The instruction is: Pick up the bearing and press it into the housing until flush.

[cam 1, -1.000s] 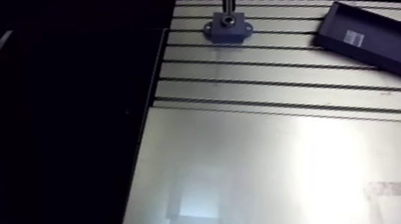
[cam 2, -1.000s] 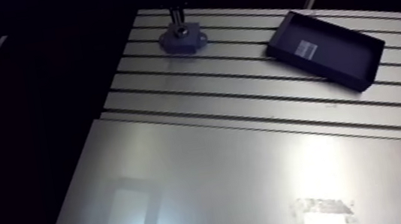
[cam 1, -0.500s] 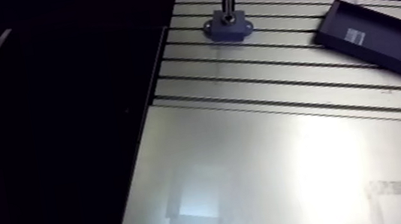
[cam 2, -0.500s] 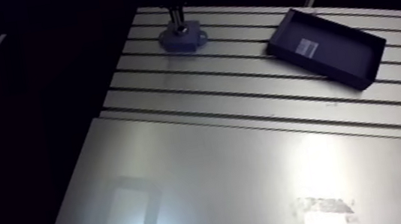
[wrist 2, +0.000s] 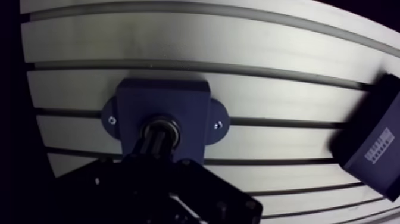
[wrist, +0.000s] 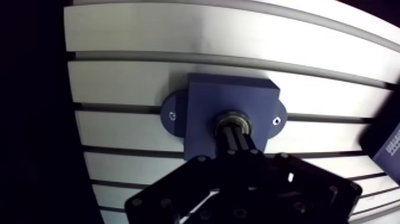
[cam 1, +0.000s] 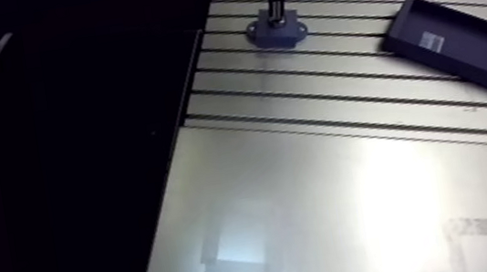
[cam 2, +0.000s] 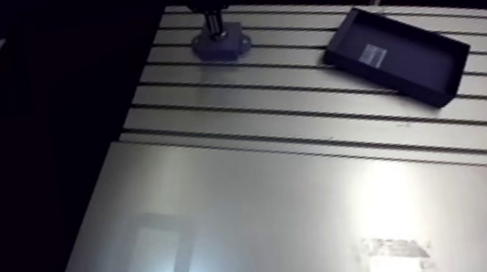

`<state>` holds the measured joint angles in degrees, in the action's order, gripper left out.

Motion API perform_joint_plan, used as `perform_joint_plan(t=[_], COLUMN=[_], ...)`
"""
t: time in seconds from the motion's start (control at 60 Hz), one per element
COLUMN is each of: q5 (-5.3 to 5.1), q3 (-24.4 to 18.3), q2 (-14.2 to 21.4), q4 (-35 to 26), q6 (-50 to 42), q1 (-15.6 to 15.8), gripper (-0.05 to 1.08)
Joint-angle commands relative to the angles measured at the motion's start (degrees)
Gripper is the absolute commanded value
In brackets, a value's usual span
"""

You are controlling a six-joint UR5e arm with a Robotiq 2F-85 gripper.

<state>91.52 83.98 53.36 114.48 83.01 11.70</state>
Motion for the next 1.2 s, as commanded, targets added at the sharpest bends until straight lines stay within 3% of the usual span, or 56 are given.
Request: perform_joint_plan(t=[0.017, 1.2], q5=[0.01, 0.1], q3=[0.2, 0.4], q2=[-0.1, 0.0], q4=[0.0, 0.1], q6=[0.0, 0.0], q1=[-0.1, 0.1], gripper=[1.05, 1.05])
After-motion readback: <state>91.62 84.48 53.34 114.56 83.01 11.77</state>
